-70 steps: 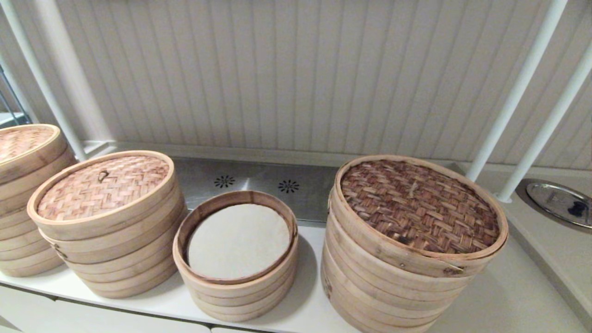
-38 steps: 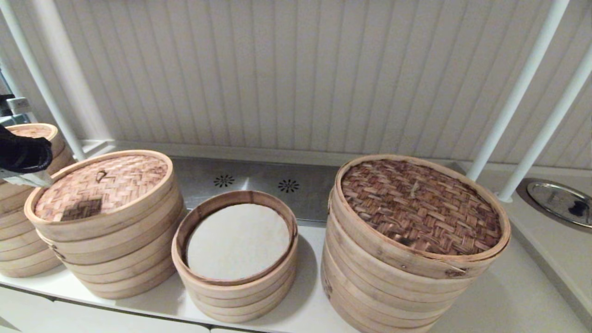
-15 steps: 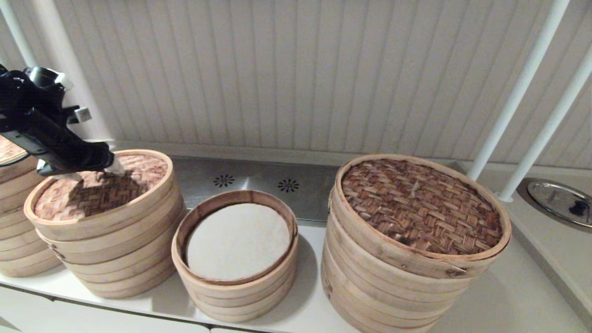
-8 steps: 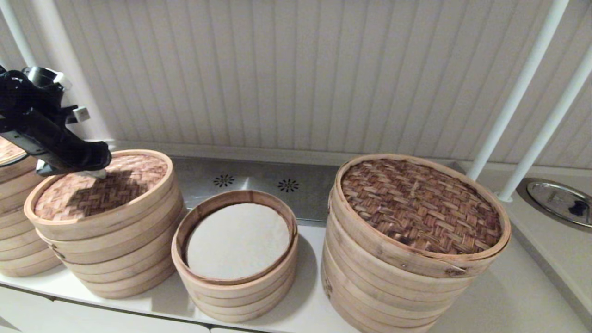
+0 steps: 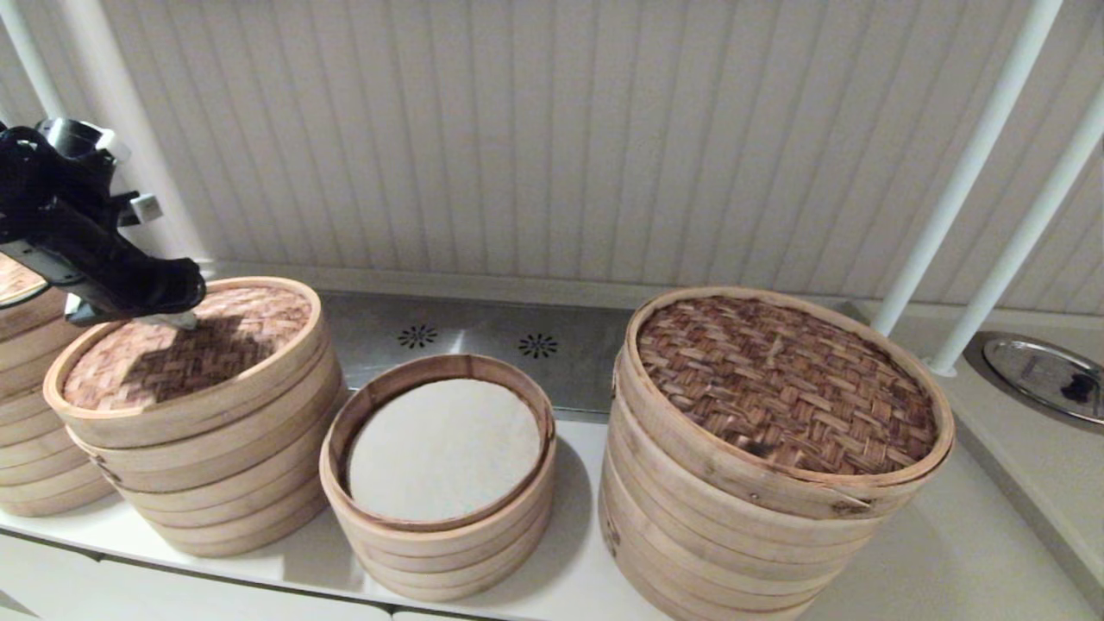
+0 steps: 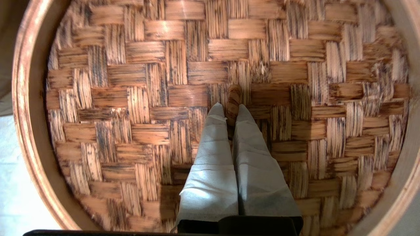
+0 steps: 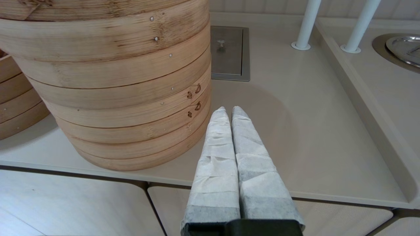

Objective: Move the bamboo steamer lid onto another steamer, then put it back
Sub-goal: Pick up the steamer, then put the steamer

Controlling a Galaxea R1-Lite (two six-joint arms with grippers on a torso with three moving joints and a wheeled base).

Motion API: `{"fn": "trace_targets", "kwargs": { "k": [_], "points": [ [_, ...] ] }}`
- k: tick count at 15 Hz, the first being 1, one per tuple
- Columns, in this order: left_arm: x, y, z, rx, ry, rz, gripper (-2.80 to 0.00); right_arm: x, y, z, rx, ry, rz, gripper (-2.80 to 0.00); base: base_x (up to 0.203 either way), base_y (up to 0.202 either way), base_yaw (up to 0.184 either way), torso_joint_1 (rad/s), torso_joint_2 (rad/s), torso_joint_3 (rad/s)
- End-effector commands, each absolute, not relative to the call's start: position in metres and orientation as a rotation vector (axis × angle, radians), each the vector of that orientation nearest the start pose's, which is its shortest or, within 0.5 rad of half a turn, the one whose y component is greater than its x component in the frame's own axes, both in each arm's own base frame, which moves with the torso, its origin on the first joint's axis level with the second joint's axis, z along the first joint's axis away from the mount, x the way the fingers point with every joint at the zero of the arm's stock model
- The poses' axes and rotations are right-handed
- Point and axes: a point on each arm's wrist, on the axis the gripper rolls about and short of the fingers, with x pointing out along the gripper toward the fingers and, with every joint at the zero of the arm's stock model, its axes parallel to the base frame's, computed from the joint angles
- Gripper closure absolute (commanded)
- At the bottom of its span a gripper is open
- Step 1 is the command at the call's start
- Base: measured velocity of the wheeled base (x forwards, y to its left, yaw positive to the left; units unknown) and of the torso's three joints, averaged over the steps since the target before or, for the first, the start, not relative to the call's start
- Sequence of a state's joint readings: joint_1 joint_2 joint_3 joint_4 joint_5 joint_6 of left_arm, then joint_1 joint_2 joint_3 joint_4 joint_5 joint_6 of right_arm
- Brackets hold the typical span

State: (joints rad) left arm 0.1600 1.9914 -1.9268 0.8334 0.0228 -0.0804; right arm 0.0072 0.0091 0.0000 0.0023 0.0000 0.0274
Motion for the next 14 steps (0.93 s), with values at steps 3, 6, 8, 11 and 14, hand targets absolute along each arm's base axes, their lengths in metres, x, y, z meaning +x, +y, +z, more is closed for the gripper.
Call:
{"fn": "trace_targets", "kwargs": {
  "k": [3,6,8,11,14],
  "points": [
    [0.351,0.056,0.273,-0.133,0.838,0.204,0.00,-0.022,0.000,0.075,0.028,0.012,0.007,0.00,0.000,0.000,0.000,0.000,0.00,0.000],
    [0.344,0.055,0.283,-0.135,0.812,0.196,0.00,-0.022,0.000,0.075,0.028,0.012,0.007,0.00,0.000,0.000,0.000,0.000,0.00,0.000],
    [0.339,0.053,0.289,-0.146,0.796,0.171,0.00,-0.022,0.000,0.075,0.028,0.012,0.007,0.00,0.000,0.000,0.000,0.000,0.00,0.000],
    [0.334,0.043,0.296,-0.157,0.774,0.151,0.00,-0.022,0.000,0.076,0.028,0.011,0.008,0.00,0.000,0.000,0.000,0.000,0.00,0.000],
    [0.326,0.026,0.306,-0.170,0.751,0.119,0.00,-0.022,0.000,0.075,0.028,0.013,0.007,0.00,0.000,0.000,0.000,0.000,0.00,0.000]
  ]
}}
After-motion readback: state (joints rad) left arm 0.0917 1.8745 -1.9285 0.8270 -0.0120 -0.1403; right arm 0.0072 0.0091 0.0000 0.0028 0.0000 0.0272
